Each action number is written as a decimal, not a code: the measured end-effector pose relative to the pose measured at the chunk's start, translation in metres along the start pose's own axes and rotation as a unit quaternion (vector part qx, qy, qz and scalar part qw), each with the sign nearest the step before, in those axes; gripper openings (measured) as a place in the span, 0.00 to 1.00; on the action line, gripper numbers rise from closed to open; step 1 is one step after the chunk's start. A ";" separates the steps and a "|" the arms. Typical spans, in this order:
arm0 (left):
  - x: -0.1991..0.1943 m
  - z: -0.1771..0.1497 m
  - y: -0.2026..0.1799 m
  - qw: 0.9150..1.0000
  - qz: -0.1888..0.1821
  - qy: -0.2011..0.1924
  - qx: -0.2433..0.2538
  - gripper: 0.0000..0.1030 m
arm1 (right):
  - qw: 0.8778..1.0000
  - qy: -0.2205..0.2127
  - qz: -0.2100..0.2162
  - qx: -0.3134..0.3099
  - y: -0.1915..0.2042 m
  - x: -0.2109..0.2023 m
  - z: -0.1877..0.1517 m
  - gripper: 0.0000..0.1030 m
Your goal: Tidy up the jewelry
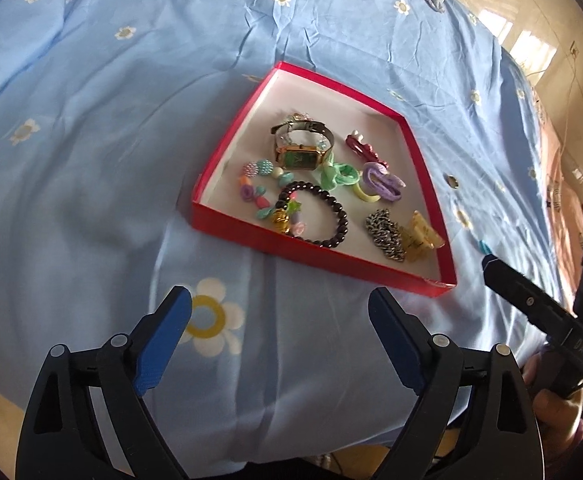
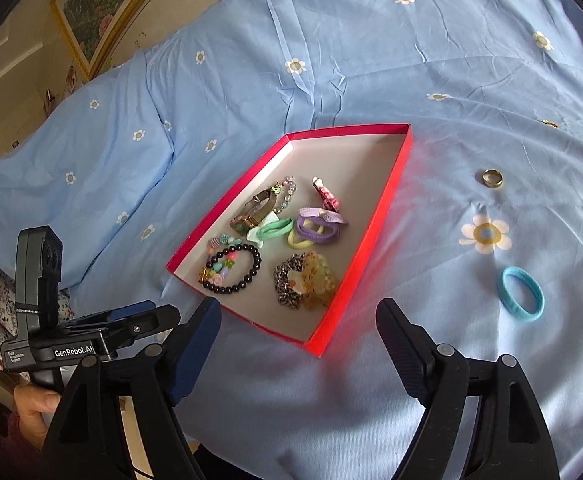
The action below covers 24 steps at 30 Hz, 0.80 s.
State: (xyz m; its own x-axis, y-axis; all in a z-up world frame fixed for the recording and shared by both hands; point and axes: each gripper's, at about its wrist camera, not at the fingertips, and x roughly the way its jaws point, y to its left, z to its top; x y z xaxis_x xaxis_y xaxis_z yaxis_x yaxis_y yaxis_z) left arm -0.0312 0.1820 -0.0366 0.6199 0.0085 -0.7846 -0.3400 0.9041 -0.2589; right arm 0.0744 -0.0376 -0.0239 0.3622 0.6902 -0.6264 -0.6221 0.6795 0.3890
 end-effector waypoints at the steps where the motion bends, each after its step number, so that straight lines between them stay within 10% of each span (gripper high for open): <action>1: -0.003 -0.001 -0.001 1.000 0.001 -0.005 0.003 0.88 | 1.000 0.000 -0.002 -0.001 0.001 -0.001 -0.001 0.79; 8: -0.045 0.012 -0.021 0.995 0.024 -0.072 0.065 0.92 | 0.998 -0.025 -0.007 -0.054 0.023 -0.027 0.017 0.80; 13: -0.074 0.020 -0.027 0.985 0.057 -0.135 0.086 1.00 | 0.991 -0.079 -0.019 -0.103 0.044 -0.059 0.037 1.00; 24: -0.042 -0.007 -0.018 0.983 0.093 -0.146 0.054 1.00 | 0.993 -0.084 -0.045 -0.075 0.023 -0.026 -0.009 1.00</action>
State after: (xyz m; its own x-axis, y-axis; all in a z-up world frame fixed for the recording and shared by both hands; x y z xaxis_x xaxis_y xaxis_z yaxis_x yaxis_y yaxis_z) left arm -0.0560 0.1626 -0.0031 0.7368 0.2854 -0.6129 -0.3983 0.9157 -0.0524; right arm 0.0440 -0.0424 -0.0046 0.5238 0.6689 -0.5274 -0.6736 0.7043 0.2243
